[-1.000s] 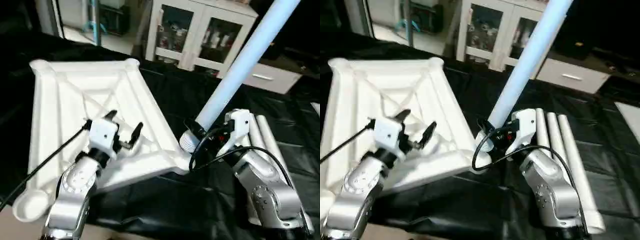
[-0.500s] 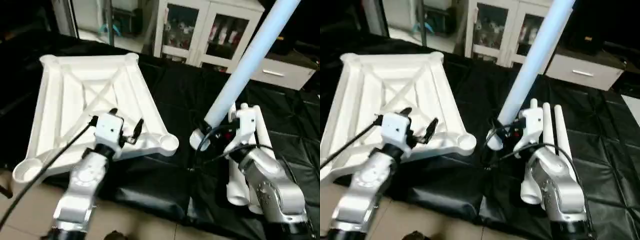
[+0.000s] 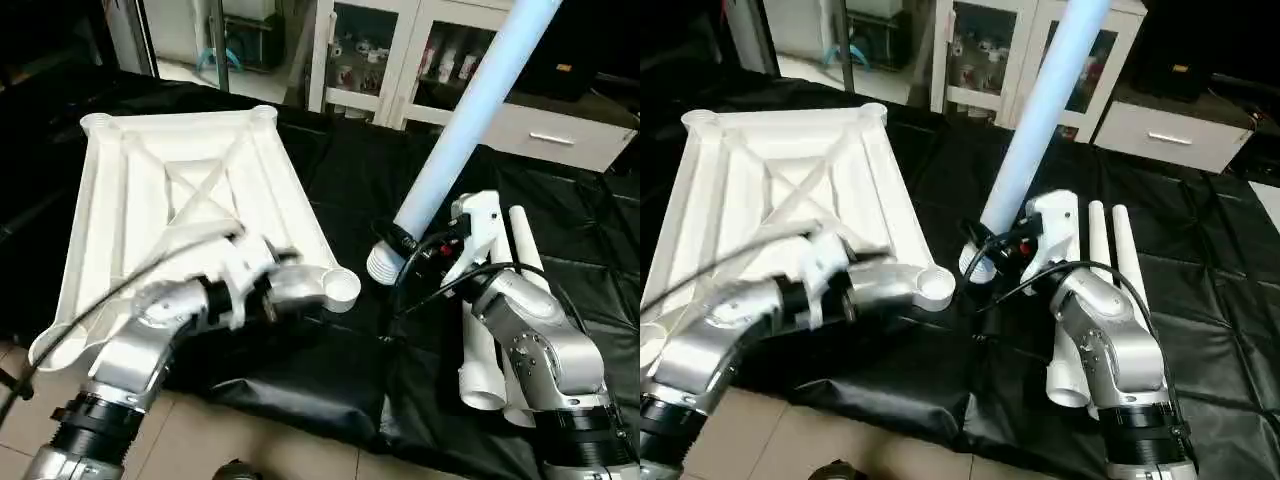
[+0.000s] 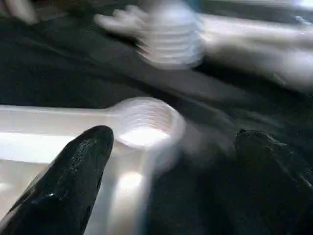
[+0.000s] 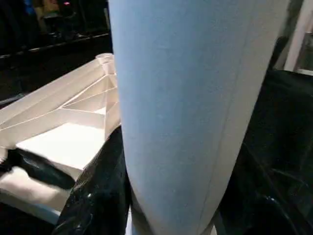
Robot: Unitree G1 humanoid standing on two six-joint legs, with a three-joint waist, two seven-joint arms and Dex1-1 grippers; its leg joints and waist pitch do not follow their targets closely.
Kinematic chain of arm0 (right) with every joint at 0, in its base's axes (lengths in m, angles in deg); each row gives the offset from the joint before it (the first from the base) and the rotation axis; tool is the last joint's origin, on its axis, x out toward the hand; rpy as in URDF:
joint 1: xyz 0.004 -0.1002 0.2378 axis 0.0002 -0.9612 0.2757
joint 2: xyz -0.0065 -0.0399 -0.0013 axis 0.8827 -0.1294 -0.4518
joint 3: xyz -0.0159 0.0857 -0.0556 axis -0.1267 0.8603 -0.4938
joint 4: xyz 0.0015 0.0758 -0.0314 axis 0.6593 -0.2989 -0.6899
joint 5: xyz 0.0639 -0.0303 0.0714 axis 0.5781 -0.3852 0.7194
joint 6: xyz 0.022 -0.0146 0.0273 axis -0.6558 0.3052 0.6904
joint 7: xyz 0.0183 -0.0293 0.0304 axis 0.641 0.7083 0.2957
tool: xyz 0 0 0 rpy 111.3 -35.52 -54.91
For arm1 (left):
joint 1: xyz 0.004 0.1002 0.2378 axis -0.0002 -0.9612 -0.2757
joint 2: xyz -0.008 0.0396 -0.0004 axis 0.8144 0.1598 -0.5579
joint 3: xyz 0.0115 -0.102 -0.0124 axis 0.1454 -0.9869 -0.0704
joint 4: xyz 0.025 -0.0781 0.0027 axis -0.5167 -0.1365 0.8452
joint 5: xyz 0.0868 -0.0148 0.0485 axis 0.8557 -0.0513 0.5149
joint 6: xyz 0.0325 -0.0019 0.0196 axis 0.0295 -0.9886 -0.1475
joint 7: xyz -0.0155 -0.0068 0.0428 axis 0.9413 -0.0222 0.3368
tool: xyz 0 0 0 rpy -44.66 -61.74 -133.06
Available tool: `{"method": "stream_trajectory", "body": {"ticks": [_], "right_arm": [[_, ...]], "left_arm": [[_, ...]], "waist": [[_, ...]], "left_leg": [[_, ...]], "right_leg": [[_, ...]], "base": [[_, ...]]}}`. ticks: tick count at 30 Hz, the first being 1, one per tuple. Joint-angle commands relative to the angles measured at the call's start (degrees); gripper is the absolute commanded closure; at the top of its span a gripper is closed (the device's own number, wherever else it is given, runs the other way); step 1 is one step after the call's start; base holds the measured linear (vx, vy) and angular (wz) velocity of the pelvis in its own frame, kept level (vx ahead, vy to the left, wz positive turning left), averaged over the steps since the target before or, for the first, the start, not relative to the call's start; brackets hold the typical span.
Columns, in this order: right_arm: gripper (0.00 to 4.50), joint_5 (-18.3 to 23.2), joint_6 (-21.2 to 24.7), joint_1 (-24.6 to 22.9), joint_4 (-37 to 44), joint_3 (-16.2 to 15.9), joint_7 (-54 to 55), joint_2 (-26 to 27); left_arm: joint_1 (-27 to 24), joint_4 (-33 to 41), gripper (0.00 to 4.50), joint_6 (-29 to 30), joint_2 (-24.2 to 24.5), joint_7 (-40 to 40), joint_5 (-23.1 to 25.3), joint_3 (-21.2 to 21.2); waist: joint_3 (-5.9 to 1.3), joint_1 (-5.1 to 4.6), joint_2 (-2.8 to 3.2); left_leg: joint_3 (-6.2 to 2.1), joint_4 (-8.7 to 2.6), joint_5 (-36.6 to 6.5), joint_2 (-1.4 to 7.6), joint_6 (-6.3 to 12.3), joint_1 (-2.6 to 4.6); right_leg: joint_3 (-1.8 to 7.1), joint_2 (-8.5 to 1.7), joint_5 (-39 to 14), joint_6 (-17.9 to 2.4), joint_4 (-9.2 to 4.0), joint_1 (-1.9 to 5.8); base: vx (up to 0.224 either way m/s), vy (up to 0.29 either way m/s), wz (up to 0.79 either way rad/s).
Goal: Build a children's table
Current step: Pick table leg, then insert table leg to table base
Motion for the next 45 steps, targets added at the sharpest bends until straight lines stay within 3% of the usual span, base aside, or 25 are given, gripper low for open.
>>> {"method": "stream_trajectory", "body": {"ticks": [1,5,10,11,18,31,40,42,45], "right_arm": [[2.64,1.11,0.40,1.21,0.21,0.07,-2.22,-1.43],[2.64,1.62,1.20,1.10,0.27,-0.25,-4.19,-2.55],[2.64,1.65,1.54,1.41,0.56,0.12,-4.49,-2.86],[2.64,1.67,1.65,1.40,0.72,0.11,-4.60,-2.88],[2.64,1.50,1.76,1.40,1.00,-0.39,-5.31,-3.47],[2.64,1.18,1.81,2.26,0.19,-0.84,-5.80,-3.52],[2.64,0.92,1.77,2.77,-0.31,-1.15,-6.09,-3.17],[2.64,1.11,2.08,2.90,-0.25,-1.19,-6.18,-3.08],[2.64,1.21,2.45,3.13,-0.26,-1.77,-6.42,-2.78]], "left_arm": [[2.21,-1.41,0.04,1.31,0.89,-2.42,0.90,1.57],[4.14,-3.99,0.04,2.36,1.41,-4.13,2.45,2.33],[7.68,-10.95,0.04,0.46,0.41,1.49,6.12,2.18],[8.13,-11.52,0.30,0.93,0.34,1.95,6.14,2.14],[10.31,-13.73,0.82,3.35,0.50,1.05,7.58,2.10],[9.57,-9.86,1.70,8.60,3.96,-3.70,9.10,5.28],[9.56,-9.52,2.54,12.48,4.77,-4.46,10.26,6.62],[9.55,-9.30,2.54,13.02,4.99,-4.88,10.48,6.95],[9.56,-9.11,2.92,14.04,5.15,-5.31,10.86,7.55]], "waist": [[-3.97,0.04,0.83],[-3.70,-0.05,0.71],[-3.81,0.00,0.72],[-3.84,0.00,0.64],[-3.88,0.01,0.55],[-3.82,0.00,0.51],[-3.71,-0.04,0.55],[-3.79,-0.03,0.73],[-3.82,-0.08,0.87]], "left_leg": [[-0.73,-4.03,-9.03,2.36,-1.44,1.63],[-0.72,-4.22,-11.52,2.57,-1.68,1.77],[-0.79,-4.12,-11.25,2.58,-1.80,1.72],[-0.82,-4.10,-11.00,2.59,-1.84,1.70],[-0.75,-4.00,-10.06,2.61,-1.42,1.66],[-0.69,-3.99,-9.64,2.64,-1.05,1.69],[-0.77,-4.16,-11.07,2.66,-1.60,1.74],[-0.73,-4.07,-10.38,2.61,-1.51,1.73],[-0.78,-4.06,-10.23,2.61,-1.50,1.72]], "right_leg": [[2.79,-4.84,2.84,-9.92,-3.69,2.13],[2.89,-5.05,-2.18,-9.75,-4.25,2.12],[2.95,-5.15,-2.69,-9.52,-4.26,2.14],[2.89,-5.15,-2.36,-9.71,-4.16,2.15],[2.86,-5.14,-0.96,-10.59,-4.01,2.19],[2.85,-5.20,-1.50,-11.06,-3.94,2.08],[2.89,-5.22,-4.36,-10.63,-4.25,1.99],[2.89,-5.18,-3.43,-10.75,-4.13,1.99],[2.84,-5.10,-2.19,-11.07,-3.98,2.04]], "base": [[0.000,0.000,0.00],[0.000,0.000,0.00],[0.000,0.000,0.00],[0.000,0.000,0.00],[0.000,0.000,0.00],[0.000,0.000,0.00],[0.000,0.000,0.00],[0.000,0.000,0.00],[0.000,0.000,0.00]]}}
